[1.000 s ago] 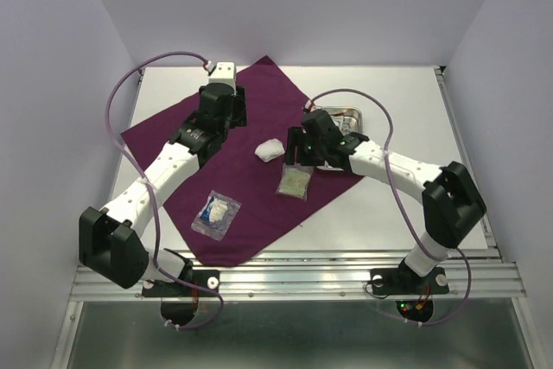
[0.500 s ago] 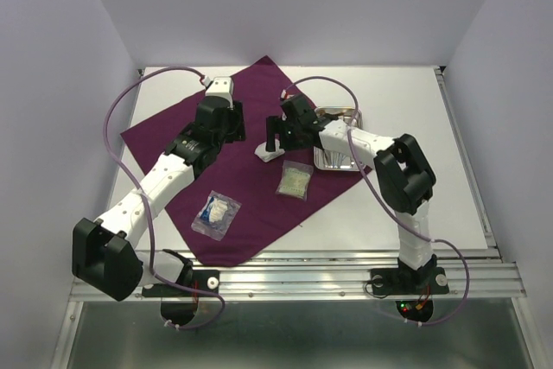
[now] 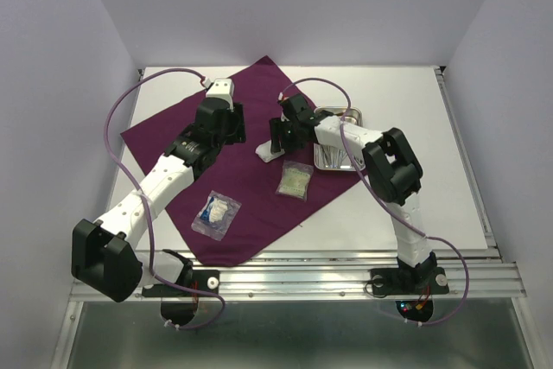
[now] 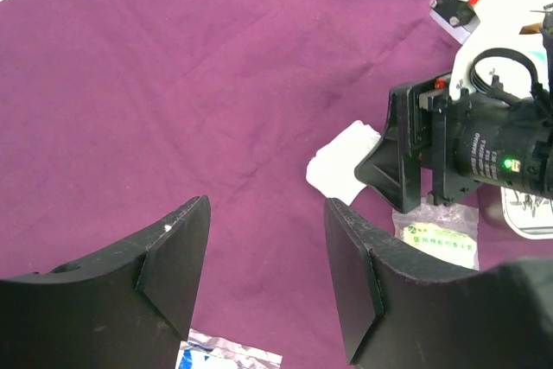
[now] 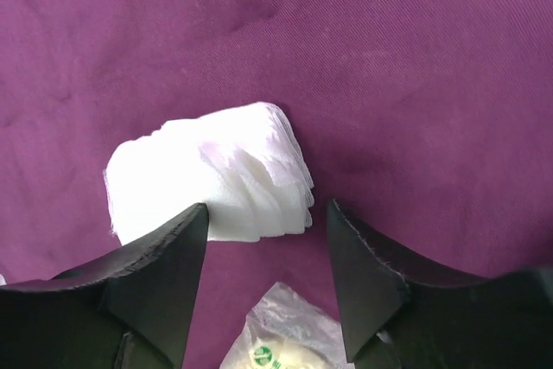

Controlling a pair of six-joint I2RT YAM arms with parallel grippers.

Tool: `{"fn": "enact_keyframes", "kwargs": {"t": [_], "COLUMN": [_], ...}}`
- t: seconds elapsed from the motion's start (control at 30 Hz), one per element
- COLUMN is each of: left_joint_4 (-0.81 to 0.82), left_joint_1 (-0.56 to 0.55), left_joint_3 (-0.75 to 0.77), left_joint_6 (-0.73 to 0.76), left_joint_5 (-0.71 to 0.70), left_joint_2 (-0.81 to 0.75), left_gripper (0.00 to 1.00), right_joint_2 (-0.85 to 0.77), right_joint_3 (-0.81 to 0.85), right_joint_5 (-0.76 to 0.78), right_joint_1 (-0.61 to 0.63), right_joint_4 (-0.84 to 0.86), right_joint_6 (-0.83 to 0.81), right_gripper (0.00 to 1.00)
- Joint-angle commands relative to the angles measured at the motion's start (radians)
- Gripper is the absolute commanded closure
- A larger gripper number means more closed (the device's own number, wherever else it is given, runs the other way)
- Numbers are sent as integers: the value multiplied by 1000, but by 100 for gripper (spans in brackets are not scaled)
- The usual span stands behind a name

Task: Prepare the surgical pack
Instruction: Pick up the medical item from the surgical kit.

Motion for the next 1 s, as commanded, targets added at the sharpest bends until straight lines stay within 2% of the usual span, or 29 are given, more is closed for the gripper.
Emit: {"fn": "enact_keyframes", "kwargs": {"t": [0.0, 0.23, 0.5, 0.63, 0.83, 0.93, 0.97], "left_joint_4": [31, 34, 32, 34, 31, 28, 26], "left_joint_1": [5, 5, 5, 5, 5, 5, 6], "left_joint_3": [-13, -13, -21, -20, -18, -18, -20], "left_joint_6": [-6, -6, -8, -8, -8, -8, -8], "left_joint_5": [3, 4, 9, 9, 12, 10, 10], "left_joint_2": [-28, -25, -19, -18, -18, -21, -21], "left_gripper": [34, 34, 34, 34, 34, 34, 34], "right_joint_2": [22, 24, 13, 8, 5, 13, 16], "right_joint_3": [58, 50, 45, 39, 25, 26, 27], "right_joint_5": [-51, -66, -55, -78, -77, -57, -55], "right_joint_1": [-25, -25, -25, -25, -25, -25, -25], "right_joint_4": [7, 17, 29, 44, 55, 53, 52], "right_joint_6": [-19, -19, -15, -9, -2, -1, -1], "right_gripper": [40, 51, 69, 73, 72, 55, 55]}}
